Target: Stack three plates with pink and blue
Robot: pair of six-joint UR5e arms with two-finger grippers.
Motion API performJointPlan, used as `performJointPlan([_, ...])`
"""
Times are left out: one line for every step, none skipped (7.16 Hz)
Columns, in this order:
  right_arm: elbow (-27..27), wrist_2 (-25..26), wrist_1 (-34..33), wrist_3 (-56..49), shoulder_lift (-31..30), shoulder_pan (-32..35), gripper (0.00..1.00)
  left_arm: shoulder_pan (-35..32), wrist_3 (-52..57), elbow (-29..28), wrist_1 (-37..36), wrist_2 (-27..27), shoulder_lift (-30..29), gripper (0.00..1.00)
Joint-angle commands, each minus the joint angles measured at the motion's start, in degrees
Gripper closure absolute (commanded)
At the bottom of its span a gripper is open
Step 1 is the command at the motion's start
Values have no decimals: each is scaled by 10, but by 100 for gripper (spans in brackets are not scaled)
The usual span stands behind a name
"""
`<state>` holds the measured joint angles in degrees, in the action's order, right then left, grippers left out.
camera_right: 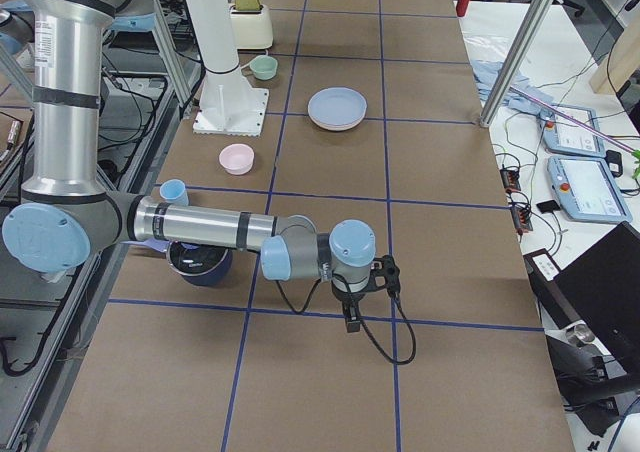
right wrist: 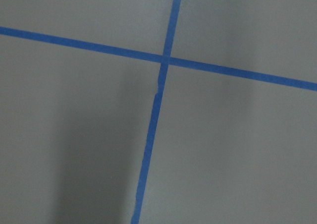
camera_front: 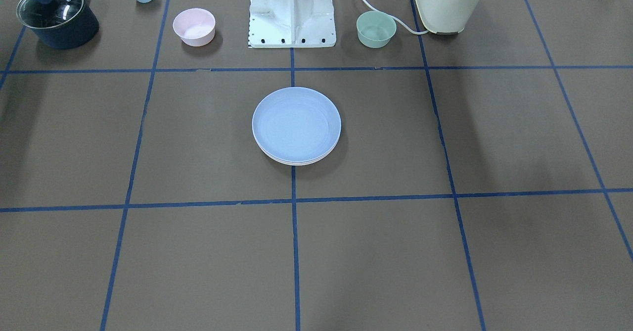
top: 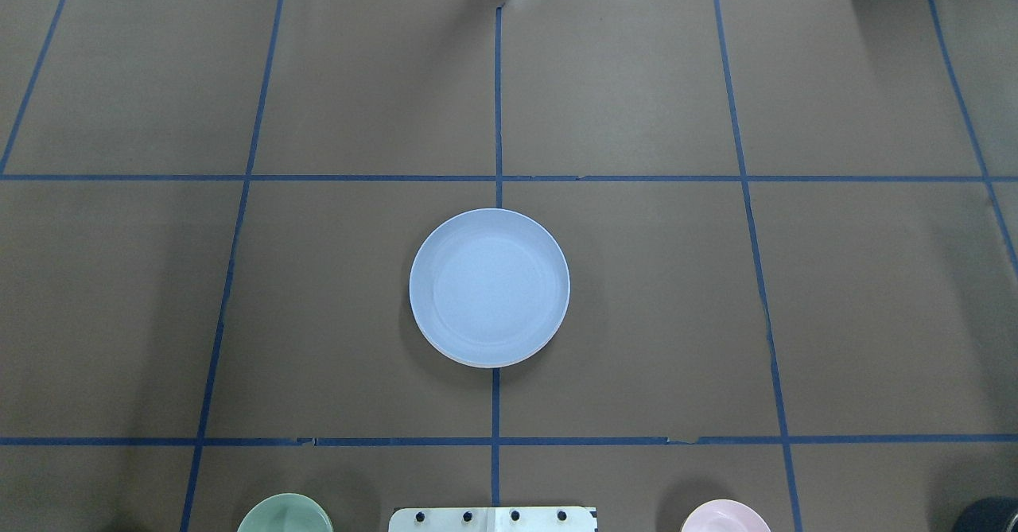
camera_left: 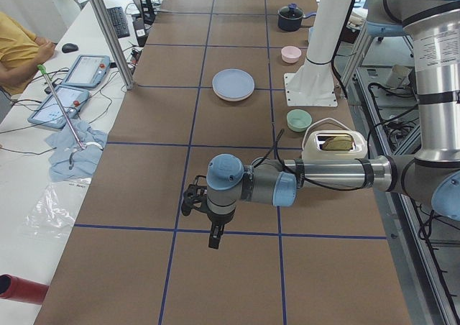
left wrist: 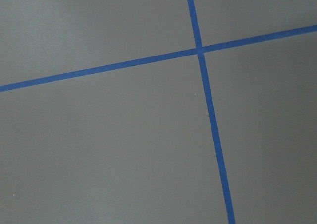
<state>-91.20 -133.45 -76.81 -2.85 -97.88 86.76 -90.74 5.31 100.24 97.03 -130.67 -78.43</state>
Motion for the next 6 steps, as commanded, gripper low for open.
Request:
performJointPlan([-5,-1,-6,0,-13,6,0,0,1,10,-52,0,-9,0])
performJointPlan([-19,2,-45,-4,-12,18,0,0,2,12,-49,-1,-10,0])
performJointPlan([-21,9,-44,-5,-15,18,0,0,3,13,-45,-1,-16,0])
performJointPlan([-21,20,-44,-4,-9,17,0,0,3,12,-44,-32,-20,0])
performJointPlan([-26,20,-44,-5,-8,17,0,0,3,11,-43,-58,-20,0])
performJointPlan([-38,20,-49,-7,-10,14,0,0,3,11,-43,-59,-20,0])
